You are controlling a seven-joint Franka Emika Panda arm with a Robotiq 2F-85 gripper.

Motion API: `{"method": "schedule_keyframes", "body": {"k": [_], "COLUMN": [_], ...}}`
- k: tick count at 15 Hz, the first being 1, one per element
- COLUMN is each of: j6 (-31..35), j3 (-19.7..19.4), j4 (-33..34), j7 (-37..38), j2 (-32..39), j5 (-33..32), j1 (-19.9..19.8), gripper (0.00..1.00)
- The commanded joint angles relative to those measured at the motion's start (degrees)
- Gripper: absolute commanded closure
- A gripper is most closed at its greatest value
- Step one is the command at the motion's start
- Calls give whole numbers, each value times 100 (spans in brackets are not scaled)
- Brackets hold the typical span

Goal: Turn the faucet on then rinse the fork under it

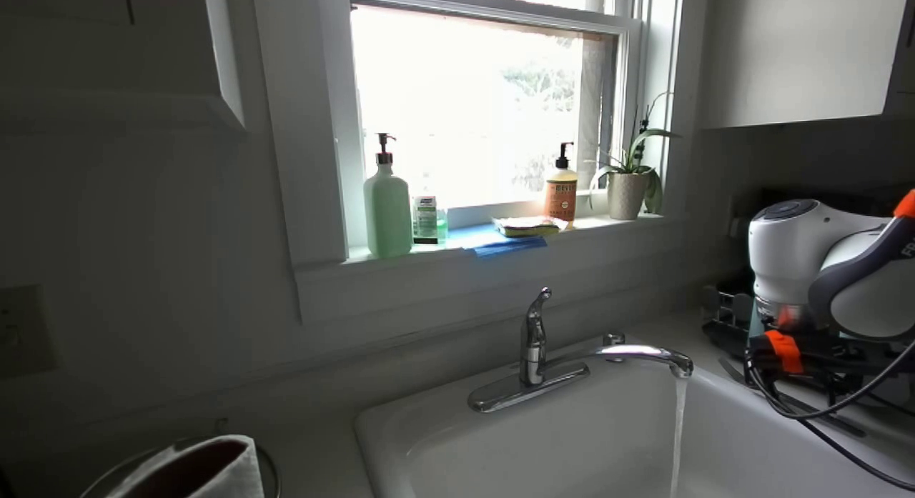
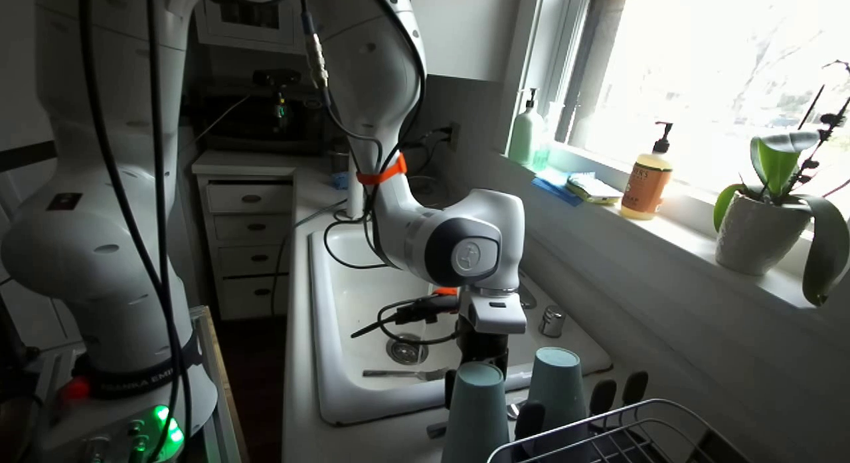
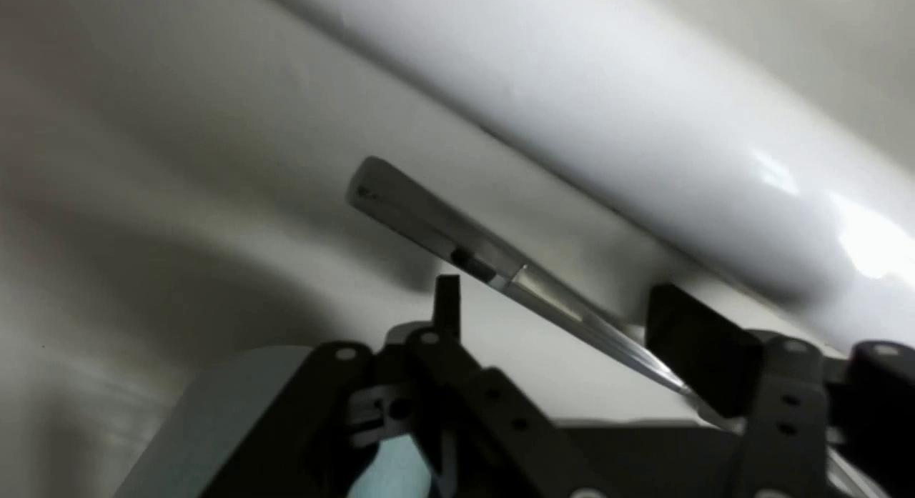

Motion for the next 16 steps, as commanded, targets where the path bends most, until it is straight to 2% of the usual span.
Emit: {"method": "schedule_keyframes", "body": {"k": [1, 4, 5, 6, 7, 9, 11, 12, 13, 14, 16], "j6": [216, 201, 210, 243, 302, 446, 530, 533, 534, 512, 542], "j3": [-77, -40, -35, -24, -1, -4, -21, -53, -68, -96, -125], "j4": [56, 36, 38, 28, 16, -6, -12, -4, 0, 27, 32], "j7": [-8, -105, -119, -131, -156, -120, -129, -111, -125, -122, -92], "j2": [165, 166, 166, 173, 190, 237, 285, 317, 328, 337, 337], "j5": [18, 191, 212, 245, 324, 449, 578, 591, 621, 592, 532], "j1": [62, 33, 28, 19, -1, 2, 26, 45, 62, 87, 122], "gripper": [32, 42, 33, 13, 7, 0, 0, 3, 25, 28, 43]}}
